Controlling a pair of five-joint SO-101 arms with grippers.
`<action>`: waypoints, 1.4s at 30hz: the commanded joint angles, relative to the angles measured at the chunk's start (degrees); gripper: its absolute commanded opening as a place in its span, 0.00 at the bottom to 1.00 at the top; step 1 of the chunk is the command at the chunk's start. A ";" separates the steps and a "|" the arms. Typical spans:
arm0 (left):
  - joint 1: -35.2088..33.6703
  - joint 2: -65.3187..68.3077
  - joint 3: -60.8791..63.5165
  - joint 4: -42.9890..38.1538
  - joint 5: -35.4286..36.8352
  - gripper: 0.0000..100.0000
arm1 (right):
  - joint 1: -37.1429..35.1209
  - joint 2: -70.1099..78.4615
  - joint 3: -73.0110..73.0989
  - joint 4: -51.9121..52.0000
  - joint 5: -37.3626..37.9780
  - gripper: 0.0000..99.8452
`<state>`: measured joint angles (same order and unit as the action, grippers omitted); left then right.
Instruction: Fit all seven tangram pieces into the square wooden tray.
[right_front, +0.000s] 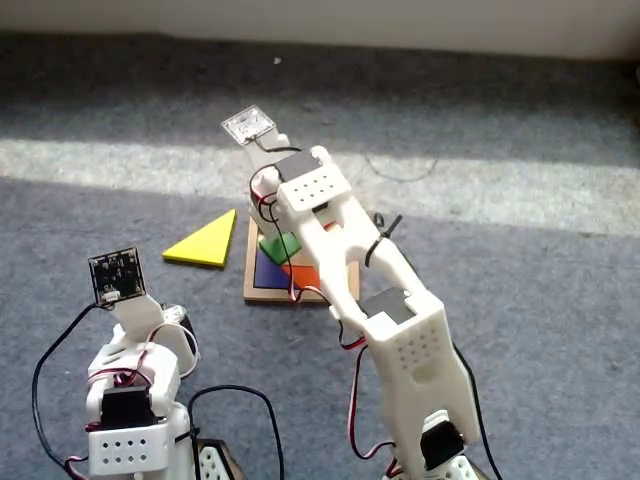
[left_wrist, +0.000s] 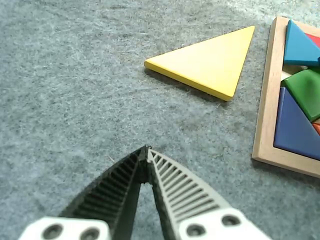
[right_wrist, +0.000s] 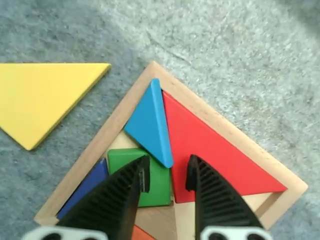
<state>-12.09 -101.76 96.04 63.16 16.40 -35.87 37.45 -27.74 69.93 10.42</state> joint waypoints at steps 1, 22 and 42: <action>0.84 -1.45 1.10 0.26 0.53 0.01 | -0.22 -1.89 -0.75 2.24 0.35 0.13; 0.84 -1.45 1.10 0.26 0.53 0.01 | -3.12 3.74 -4.18 -5.23 -2.11 0.18; 0.84 -1.45 1.10 0.26 0.53 0.01 | -2.95 8.13 -15.16 6.37 -1.93 0.04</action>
<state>-12.09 -101.76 96.04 63.16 16.40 -38.24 46.86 -41.10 74.07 9.01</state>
